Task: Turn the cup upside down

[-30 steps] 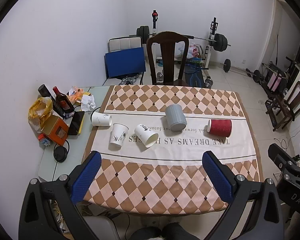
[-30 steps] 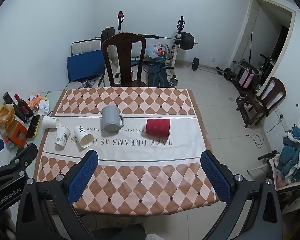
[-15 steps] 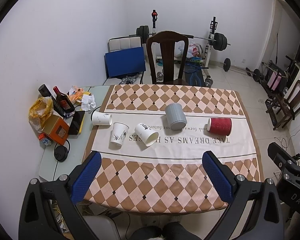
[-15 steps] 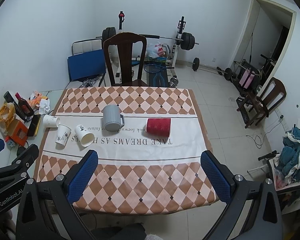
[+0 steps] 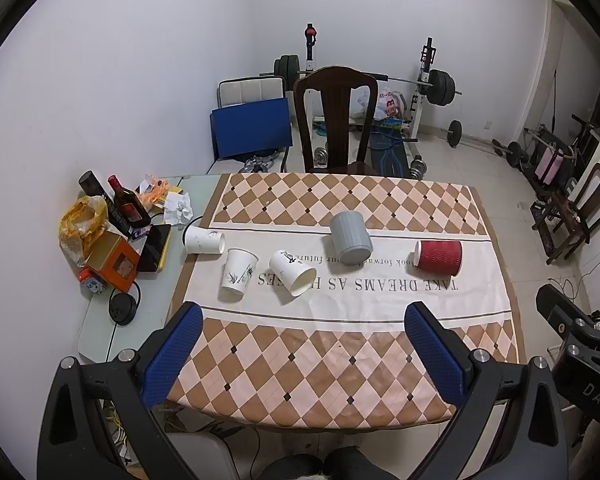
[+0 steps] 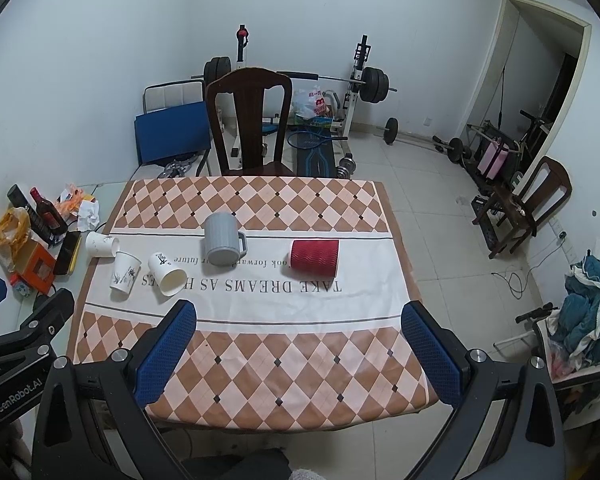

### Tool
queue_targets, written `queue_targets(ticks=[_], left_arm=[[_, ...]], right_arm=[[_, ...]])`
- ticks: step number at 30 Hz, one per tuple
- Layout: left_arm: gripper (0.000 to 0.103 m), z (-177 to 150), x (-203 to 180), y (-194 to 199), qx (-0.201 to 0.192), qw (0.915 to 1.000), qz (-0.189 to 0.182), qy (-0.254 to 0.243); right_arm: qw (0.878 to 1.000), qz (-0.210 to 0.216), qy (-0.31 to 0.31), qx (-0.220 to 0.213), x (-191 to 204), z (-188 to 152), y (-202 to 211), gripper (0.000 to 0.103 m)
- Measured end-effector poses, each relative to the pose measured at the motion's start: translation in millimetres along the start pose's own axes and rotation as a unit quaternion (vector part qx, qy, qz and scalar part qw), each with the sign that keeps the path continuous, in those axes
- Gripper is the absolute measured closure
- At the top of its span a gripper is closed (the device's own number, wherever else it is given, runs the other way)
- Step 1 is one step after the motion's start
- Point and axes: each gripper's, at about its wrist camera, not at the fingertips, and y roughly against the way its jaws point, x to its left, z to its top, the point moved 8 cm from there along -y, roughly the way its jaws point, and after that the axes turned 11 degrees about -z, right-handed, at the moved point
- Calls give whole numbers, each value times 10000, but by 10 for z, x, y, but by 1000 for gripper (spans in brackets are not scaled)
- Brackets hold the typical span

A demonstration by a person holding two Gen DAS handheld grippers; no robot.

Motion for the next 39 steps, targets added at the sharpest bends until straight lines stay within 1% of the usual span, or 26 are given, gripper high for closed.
queue_targets(ticks=[29, 39], left_arm=[[0, 4, -4, 17, 3, 10000, -13, 0], [0, -11, -4, 21, 6, 10000, -1, 3]], right_arm=[[10000, -8, 6, -20, -29, -24, 7, 0], [10000, 50, -6, 58, -92, 15, 55, 0]])
